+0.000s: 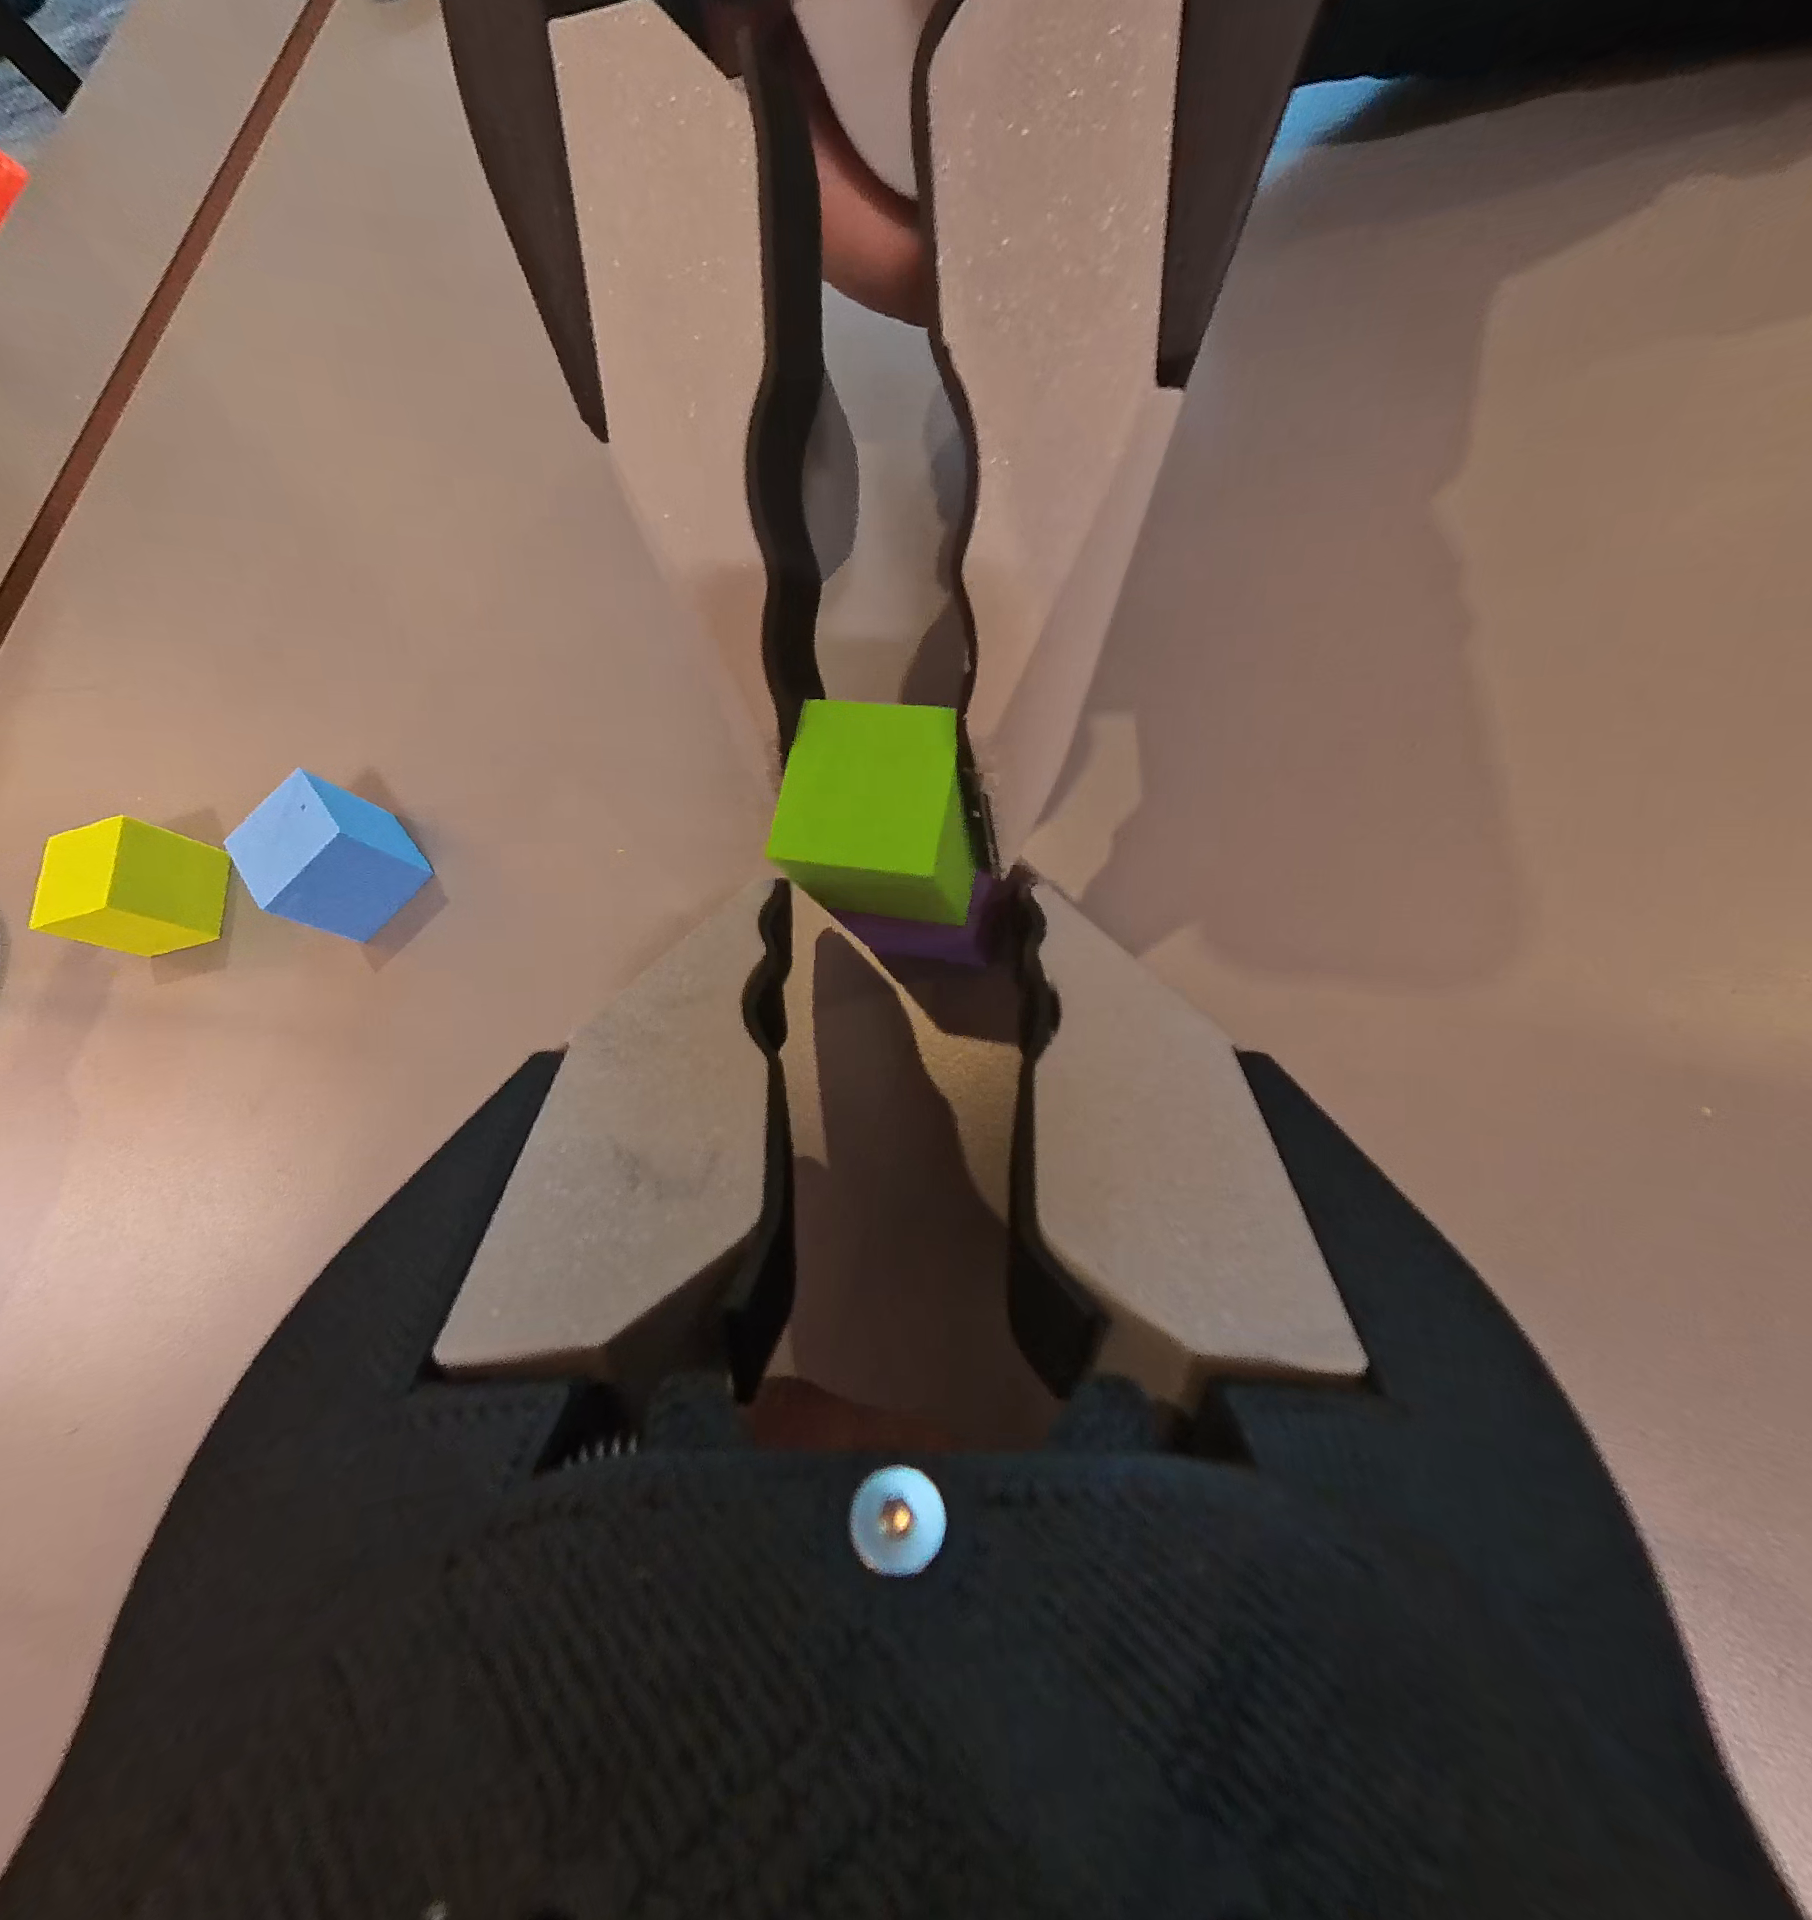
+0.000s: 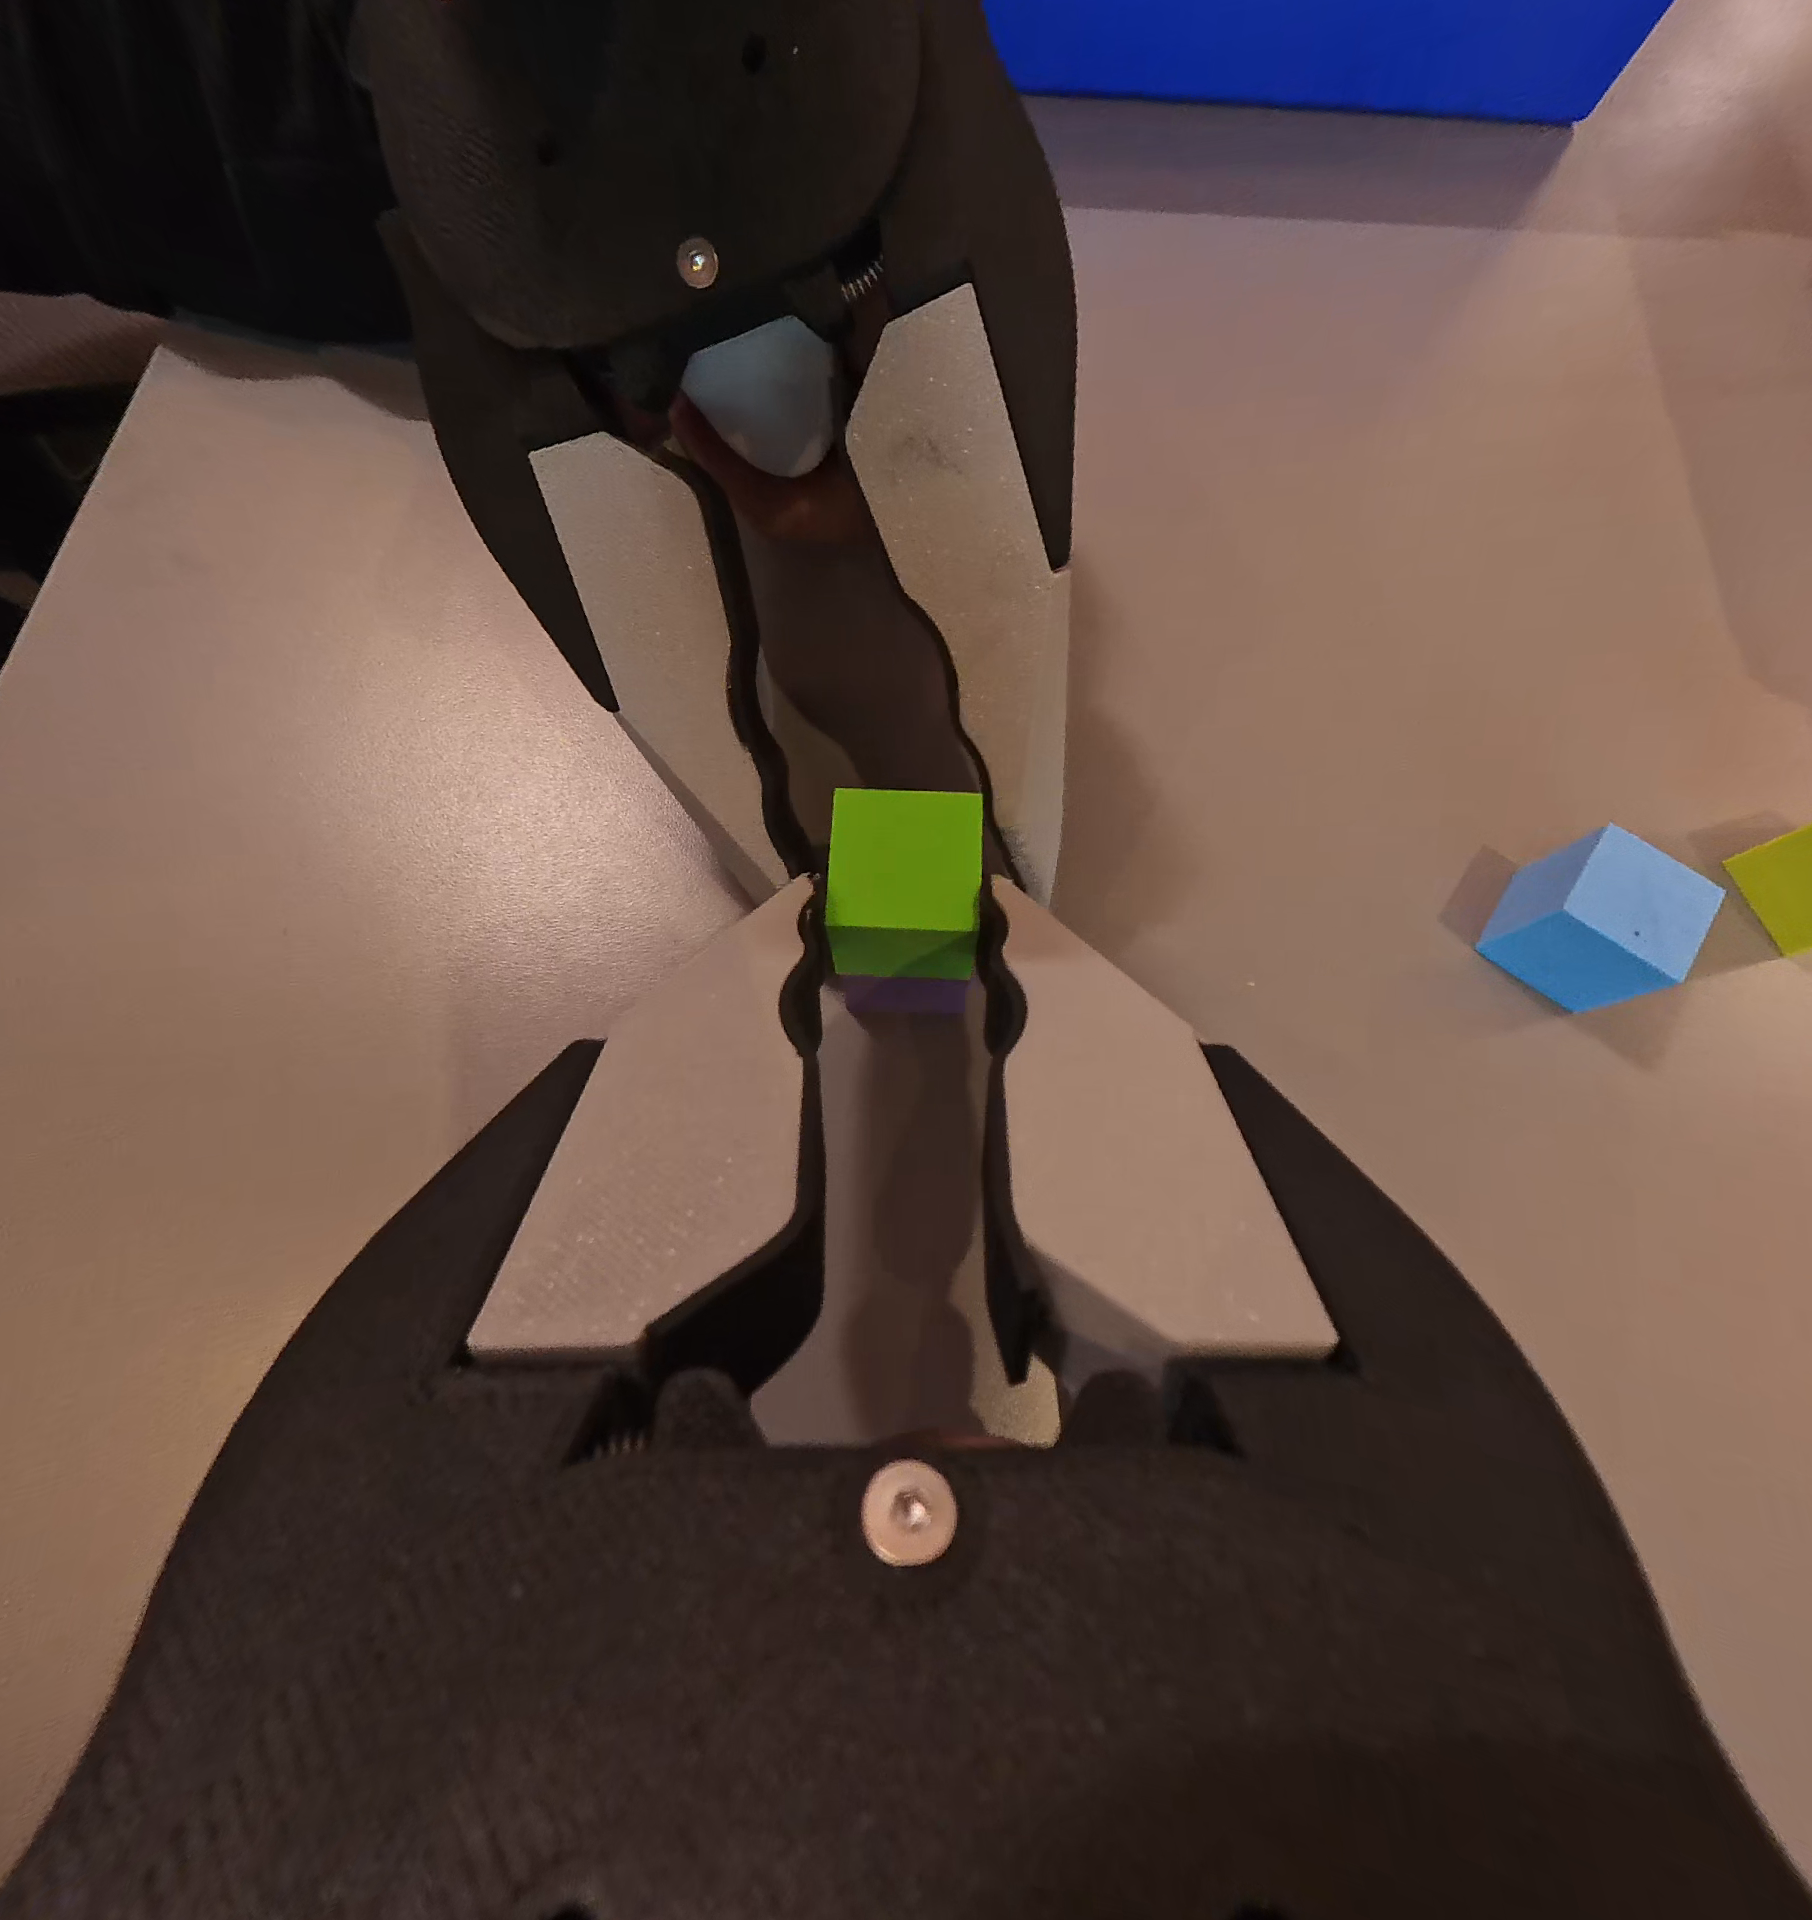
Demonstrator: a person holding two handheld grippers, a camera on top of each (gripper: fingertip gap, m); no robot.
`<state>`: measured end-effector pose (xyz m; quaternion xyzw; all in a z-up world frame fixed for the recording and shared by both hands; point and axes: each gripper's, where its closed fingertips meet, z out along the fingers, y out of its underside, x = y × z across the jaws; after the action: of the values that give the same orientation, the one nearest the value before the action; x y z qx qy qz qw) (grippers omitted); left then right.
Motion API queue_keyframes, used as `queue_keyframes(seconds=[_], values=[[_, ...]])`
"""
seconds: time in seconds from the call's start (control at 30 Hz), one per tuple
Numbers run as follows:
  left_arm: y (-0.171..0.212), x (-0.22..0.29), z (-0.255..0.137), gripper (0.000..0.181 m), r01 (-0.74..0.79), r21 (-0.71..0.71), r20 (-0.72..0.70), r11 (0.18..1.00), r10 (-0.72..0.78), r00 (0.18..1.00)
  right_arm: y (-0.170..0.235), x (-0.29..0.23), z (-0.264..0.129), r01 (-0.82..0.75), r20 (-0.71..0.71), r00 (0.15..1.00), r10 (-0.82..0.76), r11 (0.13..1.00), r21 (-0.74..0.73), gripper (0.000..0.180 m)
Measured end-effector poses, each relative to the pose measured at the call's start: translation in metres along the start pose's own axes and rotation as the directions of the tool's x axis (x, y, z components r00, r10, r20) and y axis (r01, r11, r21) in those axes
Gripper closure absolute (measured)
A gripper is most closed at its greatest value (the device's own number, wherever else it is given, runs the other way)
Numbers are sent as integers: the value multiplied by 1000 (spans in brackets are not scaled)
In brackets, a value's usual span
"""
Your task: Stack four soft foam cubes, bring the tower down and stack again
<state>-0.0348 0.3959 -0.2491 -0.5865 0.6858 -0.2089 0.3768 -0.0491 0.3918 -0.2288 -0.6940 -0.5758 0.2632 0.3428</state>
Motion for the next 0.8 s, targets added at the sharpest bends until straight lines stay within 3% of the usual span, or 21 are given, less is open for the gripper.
queue_keyframes(seconds=[0.03, 0.8], values=[[0, 0, 0, 140, 0, 0, 0, 1000, 0, 1000, 0, 0, 0, 0, 2, 1000, 0, 1000, 2, 154], [0, 0, 0, 141, -3, 0, 3, 1000, 3, 1000, 0, 0, 0, -15, 4, 1000, 15, 1000, 4, 152]])
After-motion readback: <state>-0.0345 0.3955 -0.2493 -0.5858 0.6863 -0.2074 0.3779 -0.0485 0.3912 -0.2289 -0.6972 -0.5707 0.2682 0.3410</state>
